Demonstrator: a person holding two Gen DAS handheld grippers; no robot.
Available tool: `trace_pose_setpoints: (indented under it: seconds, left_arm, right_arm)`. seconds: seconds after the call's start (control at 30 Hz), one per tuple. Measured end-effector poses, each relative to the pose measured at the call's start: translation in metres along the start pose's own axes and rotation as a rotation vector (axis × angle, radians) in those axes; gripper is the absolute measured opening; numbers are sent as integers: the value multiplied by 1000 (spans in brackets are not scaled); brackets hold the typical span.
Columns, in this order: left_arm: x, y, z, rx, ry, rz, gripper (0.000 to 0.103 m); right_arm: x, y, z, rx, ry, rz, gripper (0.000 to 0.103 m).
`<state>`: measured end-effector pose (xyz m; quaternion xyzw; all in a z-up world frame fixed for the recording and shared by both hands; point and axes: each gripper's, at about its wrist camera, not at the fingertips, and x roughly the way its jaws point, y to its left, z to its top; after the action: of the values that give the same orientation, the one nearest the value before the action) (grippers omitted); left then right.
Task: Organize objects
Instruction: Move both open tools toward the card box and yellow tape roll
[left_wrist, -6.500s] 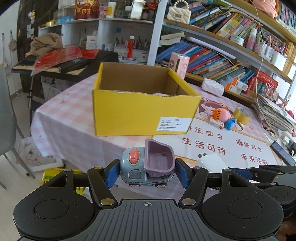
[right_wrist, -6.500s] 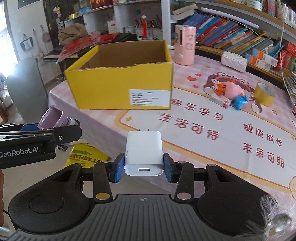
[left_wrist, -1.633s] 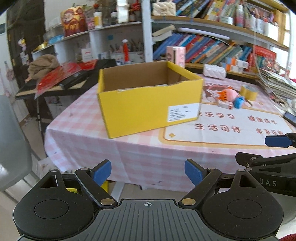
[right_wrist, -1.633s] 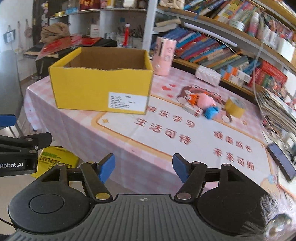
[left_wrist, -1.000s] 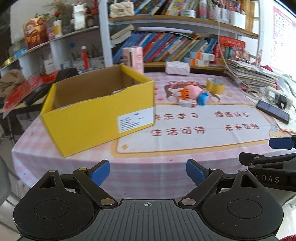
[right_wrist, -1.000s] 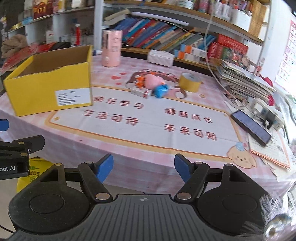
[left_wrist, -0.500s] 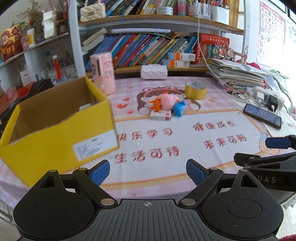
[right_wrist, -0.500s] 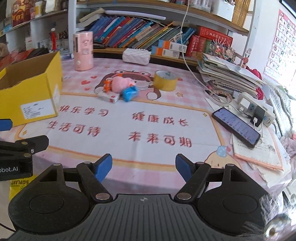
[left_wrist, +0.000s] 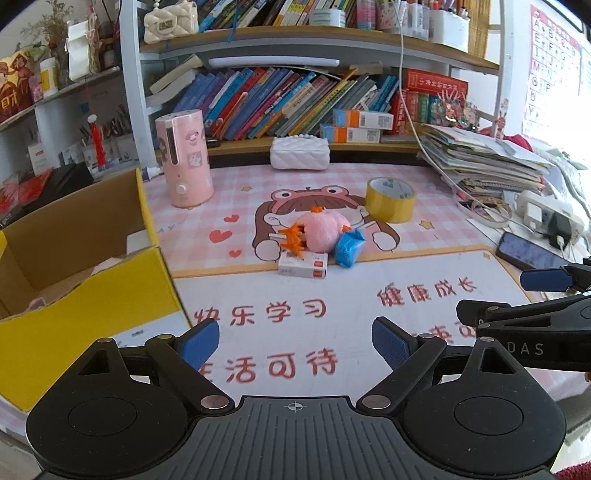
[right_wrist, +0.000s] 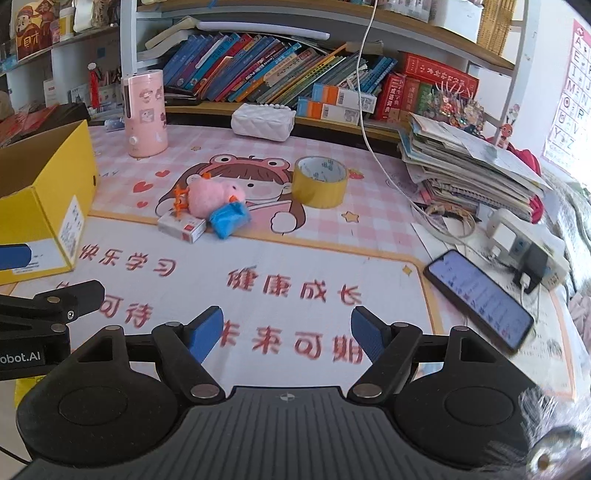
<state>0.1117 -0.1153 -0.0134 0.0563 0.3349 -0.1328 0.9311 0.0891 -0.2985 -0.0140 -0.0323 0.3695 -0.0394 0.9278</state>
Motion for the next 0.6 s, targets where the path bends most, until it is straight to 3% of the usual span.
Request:
trace_pose_setpoints:
  seconds: [0.6]
  left_arm:
    - [39, -24, 33, -35, -5, 92, 90]
  right_arm:
    - [47, -39, 38, -3, -18, 92, 77]
